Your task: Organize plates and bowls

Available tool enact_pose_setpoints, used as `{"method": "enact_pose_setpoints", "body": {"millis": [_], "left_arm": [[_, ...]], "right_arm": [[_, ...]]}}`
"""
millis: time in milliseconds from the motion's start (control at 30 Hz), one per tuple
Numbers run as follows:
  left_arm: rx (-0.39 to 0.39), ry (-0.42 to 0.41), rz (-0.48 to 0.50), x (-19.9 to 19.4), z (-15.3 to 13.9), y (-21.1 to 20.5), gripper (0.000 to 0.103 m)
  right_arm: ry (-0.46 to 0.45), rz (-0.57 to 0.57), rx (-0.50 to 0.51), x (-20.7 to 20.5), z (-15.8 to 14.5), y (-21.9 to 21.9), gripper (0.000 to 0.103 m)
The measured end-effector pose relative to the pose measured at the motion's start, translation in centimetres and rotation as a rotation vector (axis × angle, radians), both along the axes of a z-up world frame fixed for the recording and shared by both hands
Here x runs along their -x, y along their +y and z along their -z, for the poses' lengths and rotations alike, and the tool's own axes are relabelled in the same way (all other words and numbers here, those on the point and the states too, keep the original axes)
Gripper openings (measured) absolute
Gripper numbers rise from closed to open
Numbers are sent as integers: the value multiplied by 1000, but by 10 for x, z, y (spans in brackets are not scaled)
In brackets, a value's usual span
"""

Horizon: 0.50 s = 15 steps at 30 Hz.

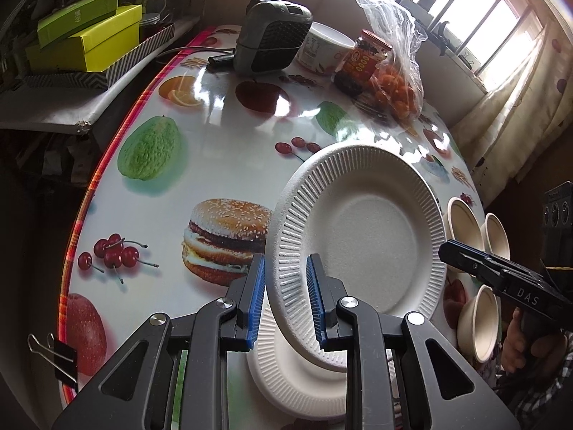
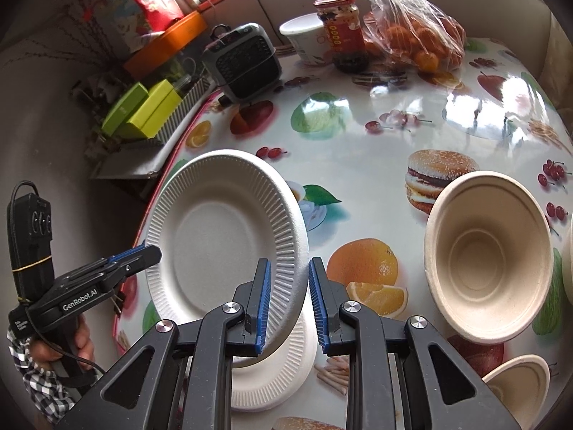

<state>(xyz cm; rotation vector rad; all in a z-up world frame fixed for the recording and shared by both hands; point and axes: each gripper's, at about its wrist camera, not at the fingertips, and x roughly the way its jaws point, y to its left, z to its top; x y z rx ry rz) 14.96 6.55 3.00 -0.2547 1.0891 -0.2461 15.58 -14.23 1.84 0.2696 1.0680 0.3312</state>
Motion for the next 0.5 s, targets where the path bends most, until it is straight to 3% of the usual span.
{"method": "enact_pose_setpoints", "body": {"millis": [500], "left_arm": [[5,23,2,32,15,1,23]], "right_arm": [[14,-13,-6,31,12,3,22]]}}
